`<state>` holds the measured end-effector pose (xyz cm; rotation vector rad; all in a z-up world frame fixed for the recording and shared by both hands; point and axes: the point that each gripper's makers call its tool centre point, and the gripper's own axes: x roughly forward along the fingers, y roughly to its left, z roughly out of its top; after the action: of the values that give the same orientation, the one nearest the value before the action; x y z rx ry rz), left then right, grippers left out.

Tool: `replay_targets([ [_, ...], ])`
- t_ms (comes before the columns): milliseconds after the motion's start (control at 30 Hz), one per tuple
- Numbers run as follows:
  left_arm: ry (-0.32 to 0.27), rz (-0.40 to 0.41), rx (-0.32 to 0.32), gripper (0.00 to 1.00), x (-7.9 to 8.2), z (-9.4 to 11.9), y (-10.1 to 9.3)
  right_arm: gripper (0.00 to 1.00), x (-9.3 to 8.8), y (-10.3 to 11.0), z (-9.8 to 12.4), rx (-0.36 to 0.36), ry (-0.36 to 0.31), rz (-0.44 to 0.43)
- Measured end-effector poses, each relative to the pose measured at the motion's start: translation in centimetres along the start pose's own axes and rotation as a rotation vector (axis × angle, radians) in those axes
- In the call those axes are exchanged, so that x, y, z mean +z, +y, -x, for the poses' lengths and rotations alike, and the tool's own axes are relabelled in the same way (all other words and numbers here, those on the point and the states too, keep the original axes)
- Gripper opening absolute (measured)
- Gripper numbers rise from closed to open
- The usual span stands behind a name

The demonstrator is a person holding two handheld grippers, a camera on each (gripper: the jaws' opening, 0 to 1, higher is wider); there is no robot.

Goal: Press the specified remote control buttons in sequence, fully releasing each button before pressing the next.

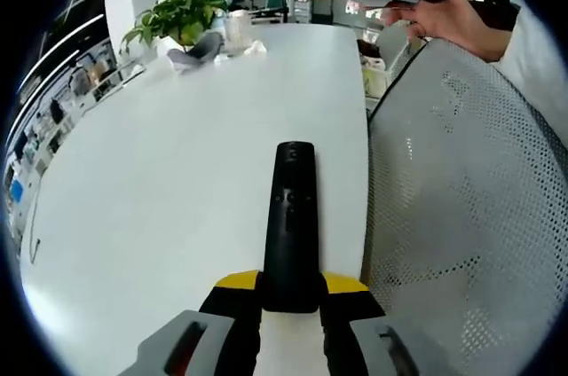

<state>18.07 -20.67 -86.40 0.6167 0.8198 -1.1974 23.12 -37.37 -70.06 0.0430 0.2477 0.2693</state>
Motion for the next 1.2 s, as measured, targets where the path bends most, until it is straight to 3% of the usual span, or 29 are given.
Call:
replay_targets([
  [267,0.015,-0.007,-0.008,0.24,0.1,-0.1,1.2,0.72,0.5,-0.2,0.3,-0.005,-0.028,0.003],
  [1200,0.079,-0.030,-0.023,0.24,0.4,-0.4,5.5,0.67,0.1,-0.1,0.2,-0.011,-0.010,0.029],
])
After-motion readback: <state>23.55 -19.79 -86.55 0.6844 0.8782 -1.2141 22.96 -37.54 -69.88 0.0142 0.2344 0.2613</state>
